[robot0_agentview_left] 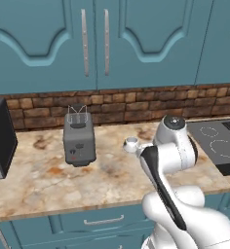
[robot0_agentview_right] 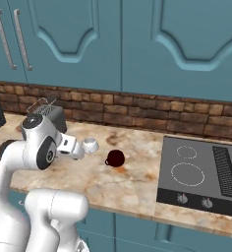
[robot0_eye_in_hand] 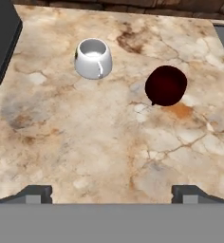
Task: Clear the mugs and bowl far away from the sink.
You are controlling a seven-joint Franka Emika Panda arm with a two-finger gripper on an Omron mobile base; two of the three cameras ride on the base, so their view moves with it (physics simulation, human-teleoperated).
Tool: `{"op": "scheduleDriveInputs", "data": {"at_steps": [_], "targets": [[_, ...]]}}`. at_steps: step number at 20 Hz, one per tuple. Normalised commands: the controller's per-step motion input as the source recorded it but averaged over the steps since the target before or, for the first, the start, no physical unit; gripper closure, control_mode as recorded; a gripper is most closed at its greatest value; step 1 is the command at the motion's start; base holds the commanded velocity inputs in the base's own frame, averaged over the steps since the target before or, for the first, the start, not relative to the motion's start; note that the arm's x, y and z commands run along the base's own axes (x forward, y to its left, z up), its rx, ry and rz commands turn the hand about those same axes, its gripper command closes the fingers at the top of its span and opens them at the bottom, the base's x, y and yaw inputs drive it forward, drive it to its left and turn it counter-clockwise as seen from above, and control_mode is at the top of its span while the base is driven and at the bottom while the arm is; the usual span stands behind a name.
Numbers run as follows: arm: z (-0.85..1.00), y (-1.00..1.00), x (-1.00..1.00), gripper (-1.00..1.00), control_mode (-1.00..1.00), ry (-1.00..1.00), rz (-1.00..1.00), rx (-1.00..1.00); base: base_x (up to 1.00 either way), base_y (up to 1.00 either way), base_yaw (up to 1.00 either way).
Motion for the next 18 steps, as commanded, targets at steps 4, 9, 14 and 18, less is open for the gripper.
{"op": "scheduleDriveInputs", "data": {"at_steps": [4, 9, 14, 18], "targets": [[0.52, 0.00, -0.94, -1.00, -1.00, -0.10, 0.00, 0.00, 0.00, 0.00, 0.00], [0.40, -0.05, -0.84, -1.00, -1.00, -0.02, 0.00, 0.00, 0.00, 0.00, 0.00], [0.18, -0.17, -0.91, -1.00, -1.00, -0.07, 0.00, 0.02, 0.00, 0.00, 0.00], [0.22, -0.09, -0.48, -1.00, -1.00, 0.00, 0.00, 0.00, 0.00, 0.00, 0.00]]}}
